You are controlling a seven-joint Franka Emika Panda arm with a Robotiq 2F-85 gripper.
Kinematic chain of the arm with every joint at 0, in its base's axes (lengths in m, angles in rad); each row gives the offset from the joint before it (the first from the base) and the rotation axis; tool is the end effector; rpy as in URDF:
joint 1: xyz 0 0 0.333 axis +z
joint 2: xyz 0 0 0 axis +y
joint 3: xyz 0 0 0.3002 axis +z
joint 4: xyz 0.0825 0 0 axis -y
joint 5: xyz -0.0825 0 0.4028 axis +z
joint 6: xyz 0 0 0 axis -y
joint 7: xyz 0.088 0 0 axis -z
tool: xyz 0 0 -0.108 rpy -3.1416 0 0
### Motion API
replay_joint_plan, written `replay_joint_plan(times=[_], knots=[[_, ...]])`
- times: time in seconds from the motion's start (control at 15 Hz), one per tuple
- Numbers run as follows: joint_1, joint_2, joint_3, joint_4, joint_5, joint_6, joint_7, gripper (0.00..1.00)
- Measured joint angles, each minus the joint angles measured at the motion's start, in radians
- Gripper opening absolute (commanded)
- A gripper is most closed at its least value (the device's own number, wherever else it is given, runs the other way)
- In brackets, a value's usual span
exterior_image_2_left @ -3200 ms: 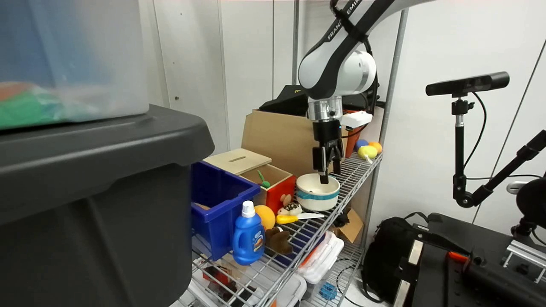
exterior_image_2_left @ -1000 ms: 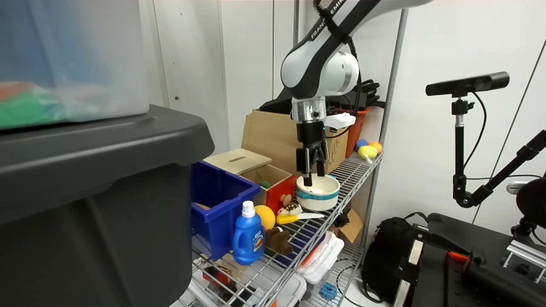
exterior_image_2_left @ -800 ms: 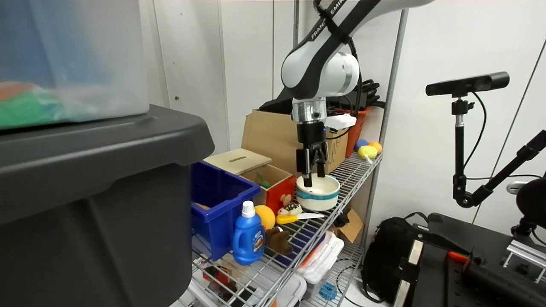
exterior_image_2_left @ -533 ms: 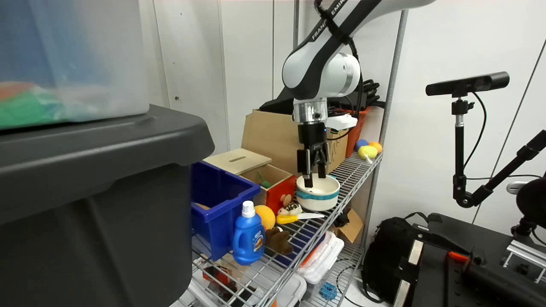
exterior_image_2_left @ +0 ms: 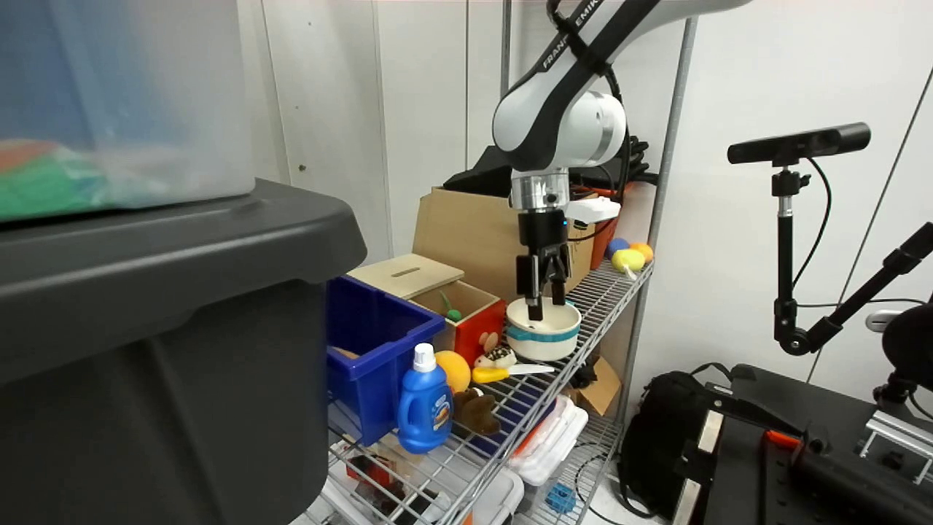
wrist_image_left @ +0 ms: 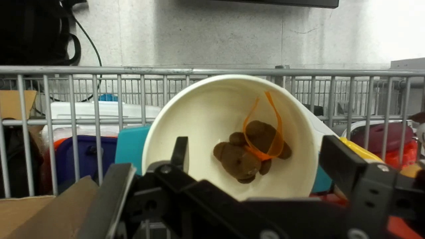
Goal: Remove the brown plush toy from the white pot and place it on the right side of the rack
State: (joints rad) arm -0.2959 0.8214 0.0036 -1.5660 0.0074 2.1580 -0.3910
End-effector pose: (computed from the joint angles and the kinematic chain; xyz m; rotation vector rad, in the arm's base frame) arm 0.6445 -0.1938 0.1148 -3.0363 -0.1414 0.3256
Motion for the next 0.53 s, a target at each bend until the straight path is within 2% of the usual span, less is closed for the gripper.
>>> replay_joint_plan(times=[0.53], knots=[[-0.017,-0.030,-0.002,-0.045,0.002,0.021,0.000,1.00]])
